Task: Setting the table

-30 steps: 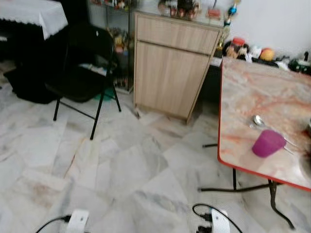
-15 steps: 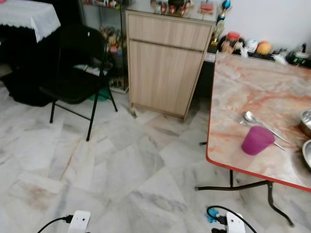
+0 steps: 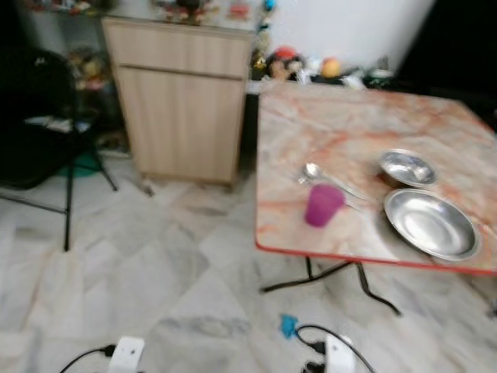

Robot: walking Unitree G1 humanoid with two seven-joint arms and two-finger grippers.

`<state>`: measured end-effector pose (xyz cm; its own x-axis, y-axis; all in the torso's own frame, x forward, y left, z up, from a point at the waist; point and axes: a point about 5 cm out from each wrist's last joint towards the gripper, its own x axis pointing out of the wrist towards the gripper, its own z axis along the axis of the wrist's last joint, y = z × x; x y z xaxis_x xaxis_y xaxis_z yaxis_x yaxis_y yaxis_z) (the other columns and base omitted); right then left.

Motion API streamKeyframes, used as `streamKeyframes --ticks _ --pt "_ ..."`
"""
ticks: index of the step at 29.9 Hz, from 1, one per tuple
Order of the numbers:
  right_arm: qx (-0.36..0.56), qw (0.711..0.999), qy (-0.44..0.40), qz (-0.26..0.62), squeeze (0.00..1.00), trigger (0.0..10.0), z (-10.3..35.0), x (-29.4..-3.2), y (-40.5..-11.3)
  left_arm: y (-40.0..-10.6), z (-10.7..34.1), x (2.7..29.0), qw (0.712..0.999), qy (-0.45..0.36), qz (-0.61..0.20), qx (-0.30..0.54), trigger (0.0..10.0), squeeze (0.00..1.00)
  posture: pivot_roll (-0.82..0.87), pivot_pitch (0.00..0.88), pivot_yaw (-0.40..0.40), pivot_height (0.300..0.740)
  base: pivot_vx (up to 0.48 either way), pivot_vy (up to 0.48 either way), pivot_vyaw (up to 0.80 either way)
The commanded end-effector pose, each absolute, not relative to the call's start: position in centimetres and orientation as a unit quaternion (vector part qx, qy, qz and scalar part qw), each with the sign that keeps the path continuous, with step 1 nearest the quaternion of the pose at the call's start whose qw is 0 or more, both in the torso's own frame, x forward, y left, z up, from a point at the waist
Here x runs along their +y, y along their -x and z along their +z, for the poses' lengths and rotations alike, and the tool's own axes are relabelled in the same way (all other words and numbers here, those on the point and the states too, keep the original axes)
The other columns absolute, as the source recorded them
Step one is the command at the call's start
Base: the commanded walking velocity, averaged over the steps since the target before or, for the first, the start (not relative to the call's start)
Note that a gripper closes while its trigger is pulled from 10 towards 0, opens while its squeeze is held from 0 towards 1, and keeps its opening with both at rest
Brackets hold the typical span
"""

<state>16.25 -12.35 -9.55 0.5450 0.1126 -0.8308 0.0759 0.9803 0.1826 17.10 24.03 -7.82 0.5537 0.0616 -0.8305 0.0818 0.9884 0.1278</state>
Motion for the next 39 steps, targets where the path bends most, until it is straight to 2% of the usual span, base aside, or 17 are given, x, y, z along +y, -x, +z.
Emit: streamKeyframes --ticks 1,3,6,12,30,39 --pt "0.474 0.876 -0.089 -0.002 0.00 10.0 -9.5 -13.1 -16.5 -17.1 -8.1 23.3 0.875 -0.077 -0.016 0.477 10.0 0.00 0.12 0.022 -0.081 0.740 0.000 0.000 0.00" --pt "0.473 0.876 -0.091 -0.001 0.00 10.0 -9.4 -12.7 -16.6 -17.2 -8.1 23.0 0.875 -0.080 -0.019 0.477 10.0 0.00 0.13 0.021 -0.081 0.740 0.000 0.000 0.00" --pt "0.472 0.877 -0.088 -0.008 0.00 10.0 -9.5 -13.9 -16.5 -17.9 -8.0 21.8 0.878 -0.082 -0.027 0.471 10.0 0.00 0.13 0.022 -0.081 0.740 0.000 0.000 0.00" --pt "0.471 0.878 -0.089 -0.011 0.00 10.0 -9.5 -14.2 -16.5 -18.6 -8.0 20.7 0.880 -0.083 -0.032 0.467 10.0 0.00 0.12 0.022 -0.080 0.740 0.000 -0.198 0.00" --pt "0.468 0.879 -0.091 -0.012 0.00 10.0 -9.5 -14.5 -16.5 -18.8 -7.8 20.8 0.881 -0.087 -0.038 0.464 10.0 0.00 0.12 0.000 -0.076 0.740 0.000 -0.298 0.00" --pt "0.466 0.880 -0.089 -0.017 0.00 10.0 -9.4 -15.4 -16.7 -18.8 -7.8 21.0 0.881 -0.088 -0.039 0.463 10.0 0.00 0.12 0.000 -0.078 0.740 0.000 -0.298 0.00"
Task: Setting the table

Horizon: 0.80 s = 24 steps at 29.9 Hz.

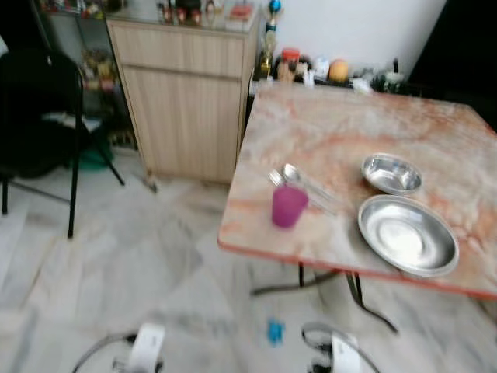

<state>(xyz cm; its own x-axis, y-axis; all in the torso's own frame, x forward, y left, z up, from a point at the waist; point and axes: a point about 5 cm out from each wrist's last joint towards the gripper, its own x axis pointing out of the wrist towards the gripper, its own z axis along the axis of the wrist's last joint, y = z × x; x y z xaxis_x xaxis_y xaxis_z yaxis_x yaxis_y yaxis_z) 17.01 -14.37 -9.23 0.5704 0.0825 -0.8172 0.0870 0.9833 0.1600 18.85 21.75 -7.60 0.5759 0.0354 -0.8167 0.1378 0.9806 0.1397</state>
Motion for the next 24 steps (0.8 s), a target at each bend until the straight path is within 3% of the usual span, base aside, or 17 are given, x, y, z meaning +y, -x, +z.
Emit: streamKeyframes --ticks 1,11,19,24 --pt "0.466 0.880 -0.089 -0.017 0.00 10.0 -9.4 -15.4 -16.7 -18.8 -7.8 21.0 0.881 -0.088 -0.039 0.463 10.0 0.00 0.12 0.000 -0.078 0.740 0.000 -0.300 0.00" --pt "0.467 0.879 -0.093 -0.012 0.00 10.0 -9.5 -14.7 -16.4 -18.7 -7.8 21.2 0.880 -0.089 -0.037 0.464 10.0 0.00 0.12 0.000 -0.078 0.740 0.000 -0.288 -0.32" --pt "0.464 0.881 -0.089 -0.013 0.00 10.0 -9.5 -15.1 -16.3 -18.8 -7.8 21.1 0.880 -0.084 -0.034 0.465 10.0 0.00 0.12 0.000 -0.082 0.740 0.000 0.000 0.00" --pt "0.431 0.898 -0.086 -0.012 0.00 10.0 -8.7 -15.5 -17.8 -18.7 -7.8 21.2 0.880 -0.081 -0.031 0.467 10.0 0.00 0.11 0.005 -0.084 0.740 0.000 0.000 0.00"
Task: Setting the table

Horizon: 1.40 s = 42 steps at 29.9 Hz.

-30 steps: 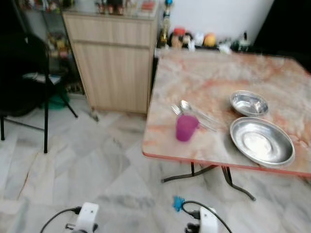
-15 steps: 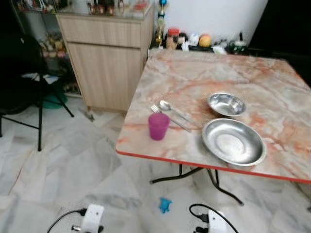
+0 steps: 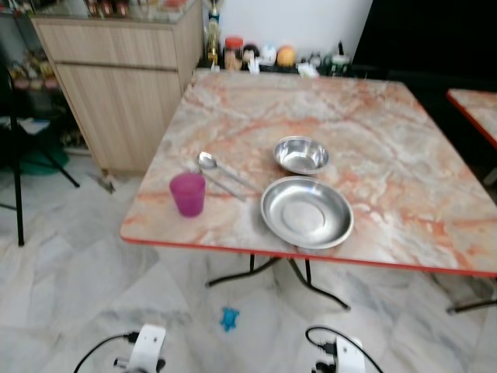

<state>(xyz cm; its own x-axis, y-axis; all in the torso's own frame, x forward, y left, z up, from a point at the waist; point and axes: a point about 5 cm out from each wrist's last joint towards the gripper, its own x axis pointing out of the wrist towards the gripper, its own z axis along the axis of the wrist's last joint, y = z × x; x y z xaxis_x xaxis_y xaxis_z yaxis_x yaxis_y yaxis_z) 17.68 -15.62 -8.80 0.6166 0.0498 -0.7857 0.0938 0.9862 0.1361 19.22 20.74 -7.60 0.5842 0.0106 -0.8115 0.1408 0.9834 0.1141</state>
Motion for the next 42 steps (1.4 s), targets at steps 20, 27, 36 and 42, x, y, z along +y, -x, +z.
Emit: streamKeyframes --ticks 20,27,36,42 --pt "0.124 0.991 0.028 -0.039 0.00 10.0 -1.7 -20.1 -20.1 -18.2 -7.9 22.1 0.878 -0.083 -0.021 0.471 10.0 0.00 0.08 0.018 -0.096 0.740 0.000 0.000 0.00" --pt "0.009 0.998 0.043 -0.054 0.00 10.0 3.1 -19.7 -21.0 -18.5 -7.8 21.7 0.879 -0.084 -0.023 0.468 10.0 0.00 0.08 0.014 -0.093 0.740 0.000 0.000 0.00" --pt "-0.034 0.996 -0.033 -0.079 0.00 10.0 7.8 -18.8 -26.3 -18.6 -7.7 21.7 0.880 -0.087 -0.025 0.467 10.0 0.00 0.08 0.007 -0.081 0.740 0.000 0.000 0.00" --pt "0.007 0.996 -0.073 -0.057 1.00 10.0 8.1 -18.0 -30.5 -18.4 -7.7 22.5 0.879 -0.092 -0.022 0.468 10.0 0.00 0.09 0.002 -0.076 0.740 0.000 0.000 0.00"
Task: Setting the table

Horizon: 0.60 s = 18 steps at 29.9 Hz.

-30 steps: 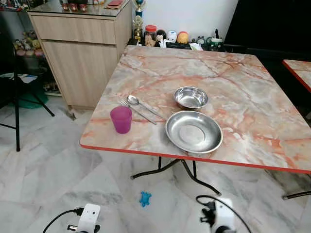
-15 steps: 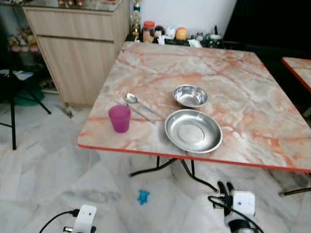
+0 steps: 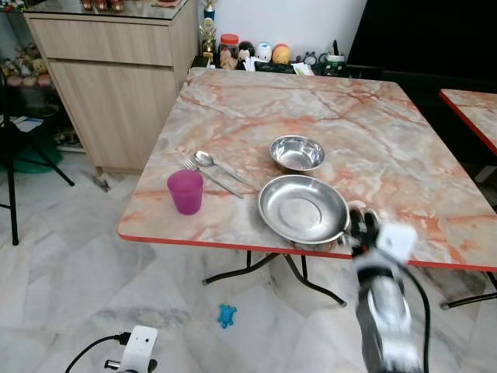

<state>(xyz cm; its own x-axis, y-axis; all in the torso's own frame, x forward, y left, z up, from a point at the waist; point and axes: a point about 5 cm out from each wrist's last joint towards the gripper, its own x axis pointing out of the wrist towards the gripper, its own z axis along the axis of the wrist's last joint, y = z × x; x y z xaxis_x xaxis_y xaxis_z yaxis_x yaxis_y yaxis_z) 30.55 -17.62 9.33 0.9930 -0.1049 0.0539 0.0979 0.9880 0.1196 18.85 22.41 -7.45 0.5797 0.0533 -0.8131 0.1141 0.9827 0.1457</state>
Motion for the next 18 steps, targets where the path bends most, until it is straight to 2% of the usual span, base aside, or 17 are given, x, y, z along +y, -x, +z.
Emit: streamKeyframes --ticks 1,2,3,7,12,14,18 --pt "0.002 0.995 -0.085 -0.047 1.00 10.0 8.9 -17.7 -31.6 -18.4 -7.6 22.7 0.879 -0.092 -0.019 0.468 10.0 0.00 0.09 0.000 -0.081 0.740 0.000 0.000 0.00" --pt "0.002 0.995 -0.085 -0.047 1.00 10.0 8.9 -17.7 -31.6 -18.4 -7.6 22.7 0.879 -0.092 -0.019 0.468 10.0 0.00 0.09 0.000 -0.081 0.740 0.000 0.000 0.00" --pt "-0.007 0.994 -0.108 -0.036 1.00 10.0 10.2 -17.5 -33.2 -18.6 -7.6 22.6 0.880 -0.089 -0.015 0.466 10.0 0.00 0.10 0.001 -0.087 0.740 0.000 0.000 0.00" --pt "-0.012 0.993 -0.115 -0.039 1.00 10.0 11.3 -17.7 -34.1 -18.8 -7.6 22.2 0.881 -0.088 -0.014 0.464 10.0 0.00 0.10 0.006 -0.085 0.740 0.000 0.000 0.00" --pt "-0.017 0.989 -0.130 -0.067 1.00 10.0 11.8 -18.6 -34.0 -18.8 -7.7 21.8 0.881 -0.087 -0.017 0.465 10.0 0.00 0.10 0.009 -0.084 0.740 0.000 0.000 0.00" --pt "-0.007 0.986 -0.133 -0.097 1.00 10.0 11.3 -19.7 -33.5 -18.7 -7.7 21.7 0.880 -0.087 -0.019 0.467 10.0 0.00 0.09 0.013 -0.080 0.740 0.000 0.000 0.00" --pt "-0.002 0.987 -0.128 -0.100 1.00 10.0 11.0 -20.1 -33.1 -18.6 -7.8 21.7 0.879 -0.088 -0.020 0.467 10.0 0.00 0.09 0.014 -0.081 0.740 0.000 0.000 0.00"
